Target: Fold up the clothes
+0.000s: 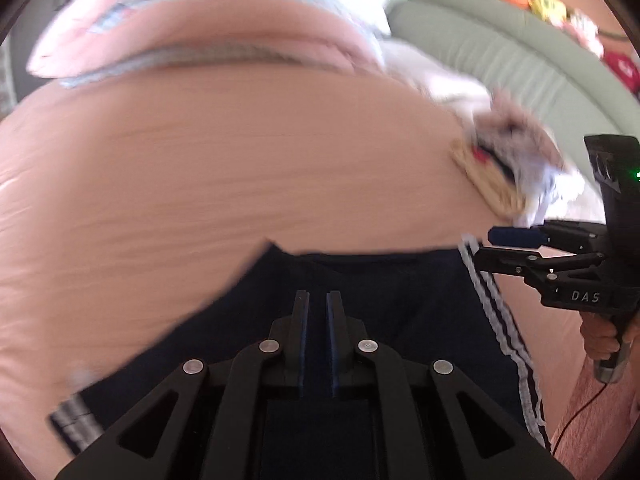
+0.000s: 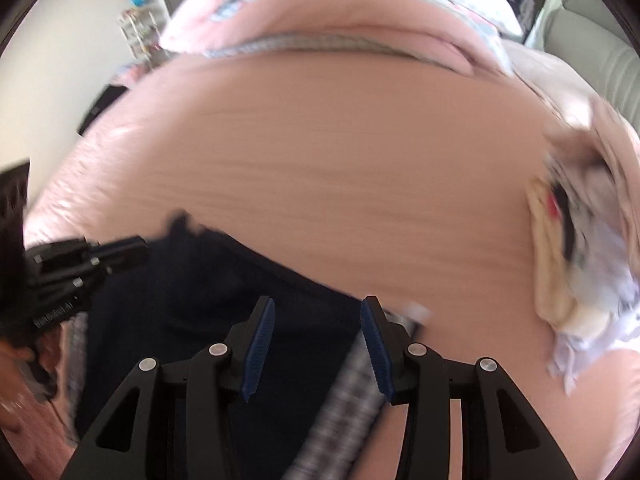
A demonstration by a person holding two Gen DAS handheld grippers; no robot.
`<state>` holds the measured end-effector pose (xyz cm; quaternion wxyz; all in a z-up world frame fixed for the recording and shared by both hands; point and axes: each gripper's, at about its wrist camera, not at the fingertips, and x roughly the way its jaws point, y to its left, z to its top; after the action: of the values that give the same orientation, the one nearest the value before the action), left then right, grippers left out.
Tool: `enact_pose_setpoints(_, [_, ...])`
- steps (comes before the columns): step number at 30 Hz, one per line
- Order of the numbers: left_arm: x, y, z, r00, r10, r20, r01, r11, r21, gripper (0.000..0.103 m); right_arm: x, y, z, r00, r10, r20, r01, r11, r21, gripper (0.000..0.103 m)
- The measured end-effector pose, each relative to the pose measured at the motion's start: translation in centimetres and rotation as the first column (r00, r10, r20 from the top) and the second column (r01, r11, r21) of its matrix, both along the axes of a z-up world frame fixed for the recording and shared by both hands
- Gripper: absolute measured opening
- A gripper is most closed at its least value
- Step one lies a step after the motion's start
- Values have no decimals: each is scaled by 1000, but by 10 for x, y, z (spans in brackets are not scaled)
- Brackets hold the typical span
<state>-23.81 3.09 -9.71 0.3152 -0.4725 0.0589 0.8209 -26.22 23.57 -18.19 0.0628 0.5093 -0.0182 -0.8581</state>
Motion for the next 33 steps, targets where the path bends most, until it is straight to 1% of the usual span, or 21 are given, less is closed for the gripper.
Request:
enact_pose_setpoints(2, [8,11,-9,999,-19,37,20,999,-38,7,-5,18,-17,999,-11,33,10,1000,21,44])
enact_pose_setpoints(4, [1,20,-19,999,11,46,-6,995,-105,7,-11,31,-33,998,-25,60,22,999,43,44])
enact_pose_setpoints(5, [-2,19,-20,999,36,36,-31,991,-127,6,-10,35,-37,998,-44,54,40,997,72,44])
enact_pose_setpoints(6, [-5,16,-18,997,66,28,-62,990,-124,7,-10,40,-40,997,-64,48,59,993,100,44])
enact_pose_setpoints(7, [-8,11,-15,993,120,6,-118,983,-141,7,-9,44,-43,996,-84,41,78,989,122,44])
enact_pose_setpoints(10, [-11,2,-4,986,165,-24,-167,980,-106,7,-6,60,-40,989,-141,37,137,986,95,44])
enact_pose_setpoints(12, [-12,5,2,991,133,-31,-135,988,-77,7,-4,63,-36,987,-161,25,158,983,97,44])
enact_pose_setpoints(13, [-12,7,5,992,116,-38,-119,991,-67,7,-3,63,-33,986,-165,14,163,981,102,47])
enact_pose_setpoints(15, [-14,17,5,994,89,-66,-95,991,-97,7,3,67,-26,986,-168,-7,168,981,97,47])
enact_pose_setpoints(17, [-21,32,-5,997,68,-26,-71,988,-137,7,6,72,-25,985,-171,-5,171,982,80,48])
enact_pose_setpoints(19, [-27,52,-16,999,34,12,-31,980,-195,7,0,71,-35,988,-148,43,144,986,79,48])
enact_pose_setpoints(20, [-27,56,-17,1000,22,-5,-23,976,-215,7,-2,69,-43,988,-140,68,134,987,92,48])
enact_pose_setpoints(22, [-30,64,-14,999,25,-35,-33,969,-247,7,-1,70,-42,989,-144,44,140,985,99,48])
enact_pose_setpoints(23, [-31,66,-14,997,43,-65,-58,965,-254,7,-1,70,-41,988,-150,39,145,984,102,48])
enact_pose_setpoints(25, [-42,65,-10,987,106,-124,-135,959,-249,7,-1,72,-40,986,-164,35,160,982,95,48])
enact_pose_setpoints(27, [-51,58,-5,980,168,-111,-187,963,-196,7,-1,72,-39,983,-181,29,178,981,77,48])
enact_pose_setpoints(28, [-54,55,-2,983,171,-65,-179,971,-158,7,0,71,-37,982,-189,17,187,980,66,48])
enact_pose_setpoints(29, [-54,54,0,988,151,-32,-154,980,-129,10,0,70,-35,980,-197,5,196,979,54,49])
enact_pose_setpoints(31, [-45,58,3,992,112,-63,-121,980,-158,31,2,71,-31,977,-212,-12,212,977,36,49])
enact_pose_setpoints(32, [-42,59,4,993,94,-75,-106,980,-171,43,1,73,-33,977,-215,-4,215,976,37,50])
enact_pose_setpoints(33, [-47,53,1,994,82,-70,-93,980,-174,43,0,74,-36,976,-219,4,219,975,38,50])
